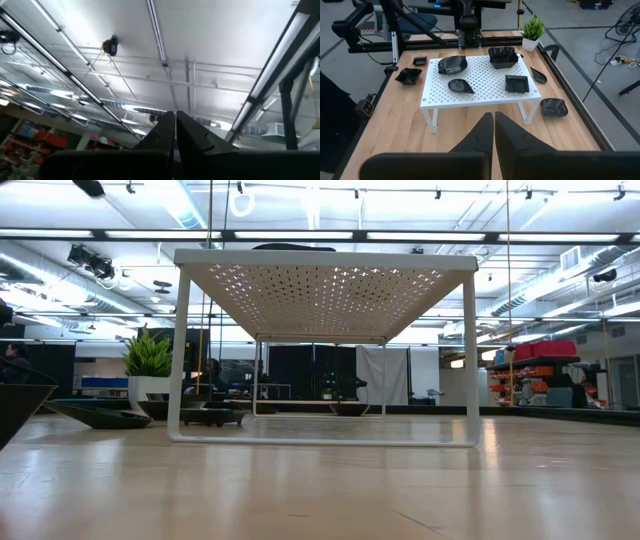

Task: Pick & Place Mini shaped plates
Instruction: Stack the black drop shaped plate on top of the other black drop shaped plate on the shelf

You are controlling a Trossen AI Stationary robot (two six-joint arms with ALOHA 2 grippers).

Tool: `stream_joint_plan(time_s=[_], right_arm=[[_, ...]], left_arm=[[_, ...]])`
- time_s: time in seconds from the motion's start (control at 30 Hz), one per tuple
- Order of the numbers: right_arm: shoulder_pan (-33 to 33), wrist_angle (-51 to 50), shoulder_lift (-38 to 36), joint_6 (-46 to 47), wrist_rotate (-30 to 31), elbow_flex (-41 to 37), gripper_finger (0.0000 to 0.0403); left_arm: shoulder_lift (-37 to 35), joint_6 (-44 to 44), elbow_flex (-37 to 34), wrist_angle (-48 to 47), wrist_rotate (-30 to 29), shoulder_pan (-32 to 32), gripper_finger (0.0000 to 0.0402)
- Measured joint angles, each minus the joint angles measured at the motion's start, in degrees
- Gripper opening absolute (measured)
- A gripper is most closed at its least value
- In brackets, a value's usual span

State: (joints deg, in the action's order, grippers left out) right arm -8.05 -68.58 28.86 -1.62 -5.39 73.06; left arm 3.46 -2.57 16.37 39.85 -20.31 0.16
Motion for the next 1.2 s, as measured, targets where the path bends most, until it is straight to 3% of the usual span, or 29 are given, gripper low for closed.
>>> stream_joint_plan(time_s=[0.4,0.77,1.0,1.2], right_arm=[[0.0,0.0,0.0,0.0,0.0,0.0,0.0022],[0.0,0.0,0.0,0.0,0.0,0.0,0.0022],[0.0,0.0,0.0,0.0,0.0,0.0,0.0022],[0.0,0.0,0.0,0.0,0.0,0.0,0.0022]], left_arm=[[9.7,3.3,21.0,-24.7,-0.1,0.0,0.0021],[23.3,12.3,32.7,-34.1,-6.0,0.0,0.0025],[30.8,18.4,37.9,-34.9,-8.2,0.0,0.0069],[35.5,21.3,42.5,-41.4,-12.6,0.0,0.0111]])
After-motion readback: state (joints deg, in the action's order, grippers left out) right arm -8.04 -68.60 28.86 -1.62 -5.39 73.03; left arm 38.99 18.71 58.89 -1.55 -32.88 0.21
